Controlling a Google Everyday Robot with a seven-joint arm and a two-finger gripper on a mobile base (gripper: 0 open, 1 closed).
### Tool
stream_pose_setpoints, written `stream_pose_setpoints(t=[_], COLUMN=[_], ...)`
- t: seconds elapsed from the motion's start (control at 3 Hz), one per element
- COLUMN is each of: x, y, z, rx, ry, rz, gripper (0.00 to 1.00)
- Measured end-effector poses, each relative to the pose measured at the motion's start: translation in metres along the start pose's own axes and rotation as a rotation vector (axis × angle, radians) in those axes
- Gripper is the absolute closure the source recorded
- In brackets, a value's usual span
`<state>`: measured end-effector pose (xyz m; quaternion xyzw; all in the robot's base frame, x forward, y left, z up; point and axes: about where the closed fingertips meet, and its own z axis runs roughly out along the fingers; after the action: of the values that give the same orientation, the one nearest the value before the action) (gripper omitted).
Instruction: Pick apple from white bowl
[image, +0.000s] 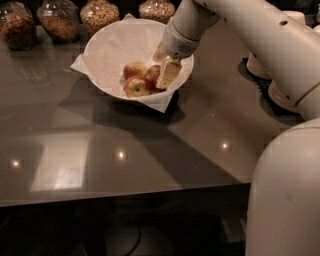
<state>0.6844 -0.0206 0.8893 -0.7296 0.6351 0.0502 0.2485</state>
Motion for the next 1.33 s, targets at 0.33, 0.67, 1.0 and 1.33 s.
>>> stream_pose_setpoints(t=[0.33, 0.67, 1.0, 1.33], x=[0.001, 0.012, 0.013, 0.012], y=[0.0, -0.003, -0.005, -0.006], z=[0.002, 0.025, 0.03, 0.031], rx=[-0.004, -0.036, -0.041, -0.04], ry=[0.001, 0.006, 0.006, 0.005], rz=[0.001, 0.005, 0.005, 0.003], gripper=[0.38, 0.38, 0.37, 0.56])
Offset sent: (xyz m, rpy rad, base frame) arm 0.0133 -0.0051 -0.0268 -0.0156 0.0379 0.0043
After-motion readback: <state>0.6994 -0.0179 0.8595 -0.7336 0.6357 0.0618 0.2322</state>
